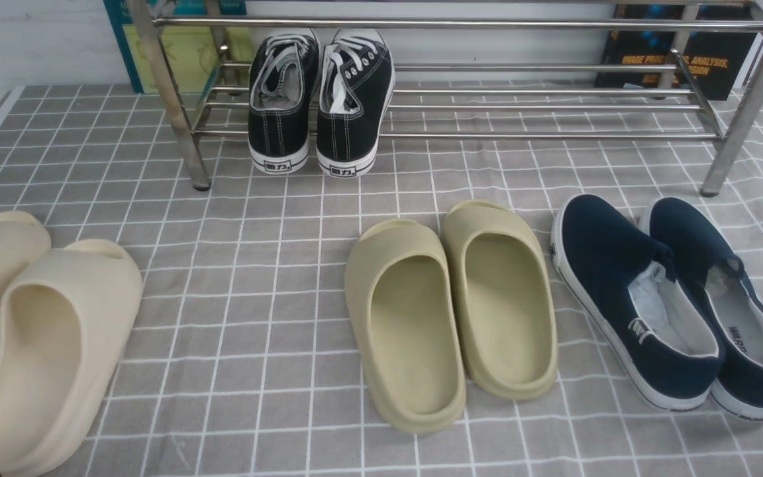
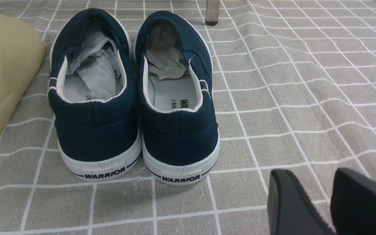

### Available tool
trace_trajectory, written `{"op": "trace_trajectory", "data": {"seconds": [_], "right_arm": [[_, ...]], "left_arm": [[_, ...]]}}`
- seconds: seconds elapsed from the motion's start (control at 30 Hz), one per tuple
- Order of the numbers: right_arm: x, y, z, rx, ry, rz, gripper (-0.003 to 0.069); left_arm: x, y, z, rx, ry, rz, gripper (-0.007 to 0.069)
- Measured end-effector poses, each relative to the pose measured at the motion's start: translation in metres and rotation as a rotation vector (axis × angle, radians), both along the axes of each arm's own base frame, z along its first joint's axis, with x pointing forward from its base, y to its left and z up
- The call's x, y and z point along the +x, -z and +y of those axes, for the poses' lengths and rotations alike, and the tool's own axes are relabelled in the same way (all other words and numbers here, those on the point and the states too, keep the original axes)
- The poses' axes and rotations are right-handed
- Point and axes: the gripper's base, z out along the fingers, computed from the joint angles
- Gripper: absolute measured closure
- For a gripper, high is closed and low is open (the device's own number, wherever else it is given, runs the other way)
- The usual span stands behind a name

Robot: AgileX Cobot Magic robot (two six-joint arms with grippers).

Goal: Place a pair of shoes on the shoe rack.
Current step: Use the right arm to grab the shoe closest to it

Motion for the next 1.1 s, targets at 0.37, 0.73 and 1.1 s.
{"op": "trace_trajectory", "data": {"seconds": [0.37, 0.73, 1.1], "right_arm": [[0.0000, 0.0000, 0.0000, 0.000, 0.000, 0.000, 0.0419], [0.0000, 0.0000, 0.0000, 0.000, 0.000, 0.000, 0.0419], [0.0000, 0.0000, 0.0000, 0.000, 0.000, 0.000, 0.0419]], "left_arm": [[0.0000, 0.0000, 0.0000, 0.000, 0.000, 0.000, 0.0545], [0.0000, 0.0000, 0.0000, 0.000, 0.000, 0.000, 0.0543], [0.0000, 0.0000, 0.0000, 0.000, 0.000, 0.000, 0.0532]]}}
